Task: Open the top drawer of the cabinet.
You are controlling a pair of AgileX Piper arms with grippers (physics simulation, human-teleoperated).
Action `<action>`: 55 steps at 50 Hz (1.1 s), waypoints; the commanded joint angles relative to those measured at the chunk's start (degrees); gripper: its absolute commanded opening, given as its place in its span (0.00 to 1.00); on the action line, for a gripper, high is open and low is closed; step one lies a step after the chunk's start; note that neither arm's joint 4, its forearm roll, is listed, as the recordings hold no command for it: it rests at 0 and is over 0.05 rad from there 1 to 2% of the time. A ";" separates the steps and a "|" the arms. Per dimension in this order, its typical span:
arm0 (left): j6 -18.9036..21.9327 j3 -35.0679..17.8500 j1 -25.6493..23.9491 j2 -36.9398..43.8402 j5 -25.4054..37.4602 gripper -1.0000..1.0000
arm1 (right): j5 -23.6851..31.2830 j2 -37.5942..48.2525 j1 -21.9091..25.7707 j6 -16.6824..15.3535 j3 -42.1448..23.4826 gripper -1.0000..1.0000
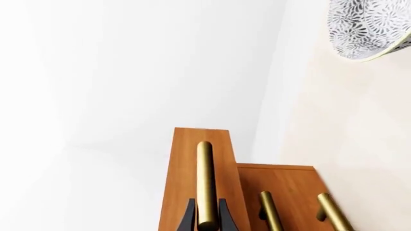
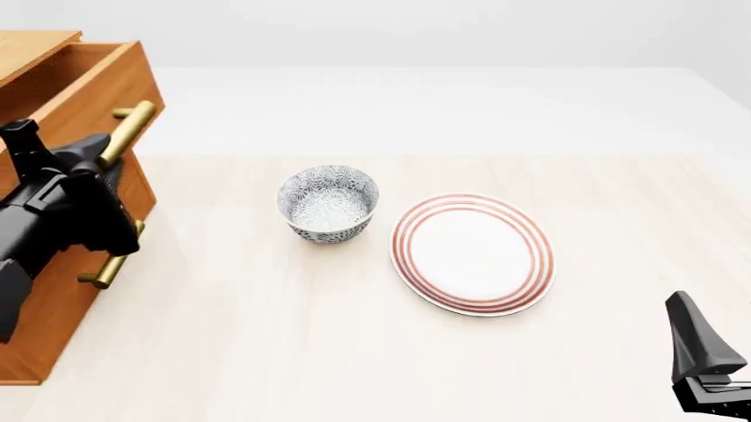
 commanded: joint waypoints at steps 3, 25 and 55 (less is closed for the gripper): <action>-0.89 -2.45 -3.53 2.50 -0.61 0.00 | -0.02 0.00 0.00 0.18 0.06 1.00; -0.95 -0.17 -4.55 -2.00 1.25 0.00 | -0.02 0.00 0.00 0.17 0.06 1.00; -2.80 8.48 -6.82 -11.94 1.74 1.00 | -0.02 0.01 -0.01 0.17 0.06 1.00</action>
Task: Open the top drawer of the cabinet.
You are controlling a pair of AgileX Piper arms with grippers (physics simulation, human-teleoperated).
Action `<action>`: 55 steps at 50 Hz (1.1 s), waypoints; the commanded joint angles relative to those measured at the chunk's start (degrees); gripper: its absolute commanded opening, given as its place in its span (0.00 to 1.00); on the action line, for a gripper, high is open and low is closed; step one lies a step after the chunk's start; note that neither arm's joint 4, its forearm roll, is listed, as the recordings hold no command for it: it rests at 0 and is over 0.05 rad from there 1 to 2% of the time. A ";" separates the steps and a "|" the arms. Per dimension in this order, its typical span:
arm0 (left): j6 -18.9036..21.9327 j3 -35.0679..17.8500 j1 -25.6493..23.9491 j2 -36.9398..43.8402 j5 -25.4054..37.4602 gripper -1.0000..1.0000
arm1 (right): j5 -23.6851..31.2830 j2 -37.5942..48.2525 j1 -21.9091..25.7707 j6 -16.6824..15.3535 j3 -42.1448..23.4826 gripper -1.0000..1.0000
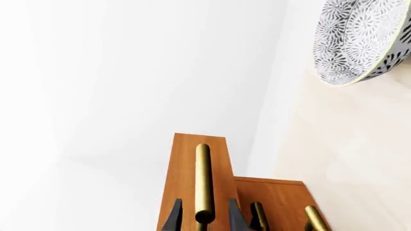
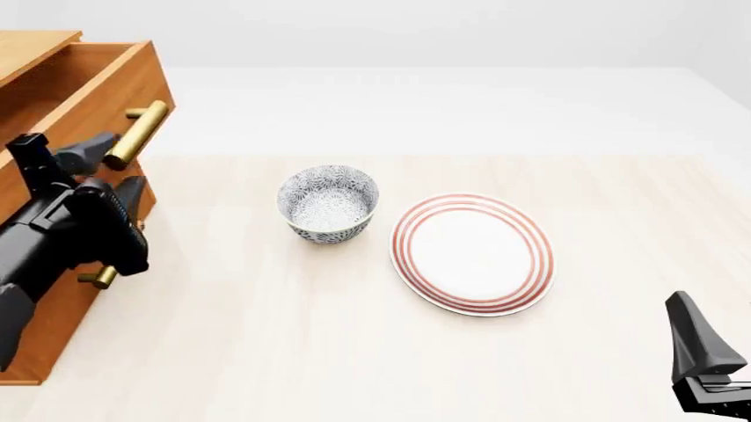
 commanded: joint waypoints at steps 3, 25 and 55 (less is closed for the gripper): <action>-1.42 6.16 -2.45 -9.86 1.81 1.00 | -0.02 0.00 -0.02 0.17 0.06 1.00; -3.73 5.03 -6.37 -34.68 21.99 1.00 | -0.02 0.01 -0.01 0.17 0.06 1.00; -48.58 -26.20 -4.08 -28.94 59.46 1.00 | -0.02 0.01 -0.02 0.18 0.06 1.00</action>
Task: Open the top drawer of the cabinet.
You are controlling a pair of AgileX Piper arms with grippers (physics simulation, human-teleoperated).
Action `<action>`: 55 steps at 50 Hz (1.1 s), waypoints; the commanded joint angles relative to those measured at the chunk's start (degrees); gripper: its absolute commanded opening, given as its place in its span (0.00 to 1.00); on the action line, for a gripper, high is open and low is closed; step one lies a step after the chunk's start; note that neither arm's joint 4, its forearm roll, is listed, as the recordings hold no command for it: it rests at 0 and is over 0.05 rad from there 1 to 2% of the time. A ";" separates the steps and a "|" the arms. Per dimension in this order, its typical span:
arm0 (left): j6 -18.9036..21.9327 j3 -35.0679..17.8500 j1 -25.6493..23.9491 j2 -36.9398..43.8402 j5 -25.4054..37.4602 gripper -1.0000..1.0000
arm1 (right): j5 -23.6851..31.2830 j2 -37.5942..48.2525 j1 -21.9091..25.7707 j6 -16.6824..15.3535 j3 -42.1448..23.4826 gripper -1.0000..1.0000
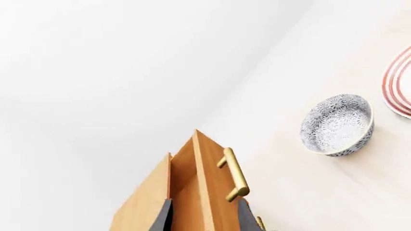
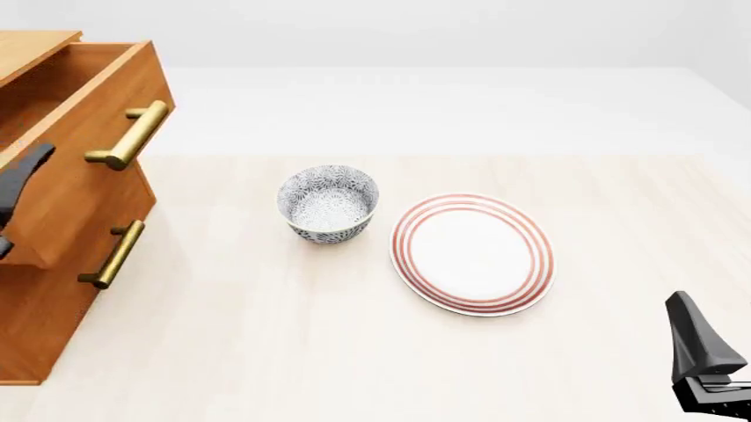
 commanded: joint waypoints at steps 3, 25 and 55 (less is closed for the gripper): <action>-20.15 -9.25 1.96 4.62 11.02 1.00 | -0.02 0.01 0.00 0.16 0.06 1.00; -38.30 -22.87 4.60 15.96 22.20 1.00 | -0.02 0.01 -0.01 0.16 0.06 1.00; -45.98 -23.70 9.80 21.47 24.26 1.00 | -0.02 0.02 -0.01 0.16 0.06 1.00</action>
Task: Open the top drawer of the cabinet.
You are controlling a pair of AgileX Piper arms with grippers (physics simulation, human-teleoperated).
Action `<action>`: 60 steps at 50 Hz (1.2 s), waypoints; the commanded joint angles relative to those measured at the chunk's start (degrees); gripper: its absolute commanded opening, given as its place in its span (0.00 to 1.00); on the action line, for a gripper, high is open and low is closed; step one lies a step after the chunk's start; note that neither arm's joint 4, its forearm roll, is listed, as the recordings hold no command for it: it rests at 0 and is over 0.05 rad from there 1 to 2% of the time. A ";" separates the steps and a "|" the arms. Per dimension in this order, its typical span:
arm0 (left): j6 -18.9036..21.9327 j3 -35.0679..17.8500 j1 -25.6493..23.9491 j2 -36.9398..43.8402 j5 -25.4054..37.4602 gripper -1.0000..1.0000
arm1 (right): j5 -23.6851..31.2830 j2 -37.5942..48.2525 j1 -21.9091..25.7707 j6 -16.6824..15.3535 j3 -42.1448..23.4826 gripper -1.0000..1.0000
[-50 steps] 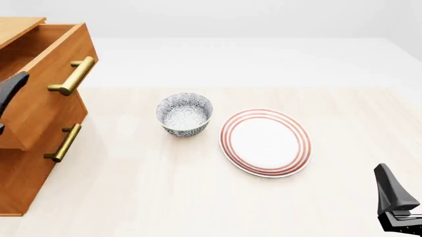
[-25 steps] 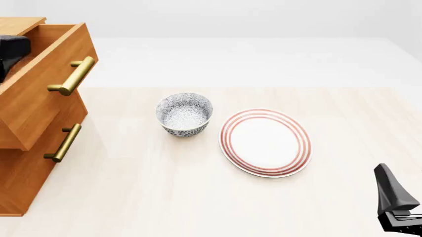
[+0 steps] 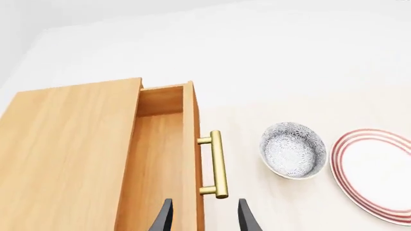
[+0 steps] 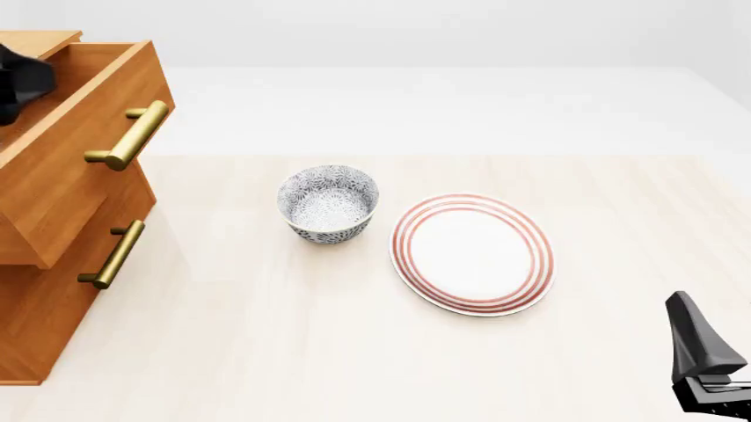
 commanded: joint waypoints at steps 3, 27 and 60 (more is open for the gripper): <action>-3.93 1.90 1.91 0.47 -0.64 1.00 | -0.02 0.01 -0.01 0.17 0.06 1.00; -7.61 7.83 1.94 2.30 -7.76 1.00 | -0.02 0.01 -0.01 0.16 0.06 1.00; -9.45 13.63 1.54 4.71 -13.59 1.00 | -0.02 0.01 -0.02 0.15 0.06 1.00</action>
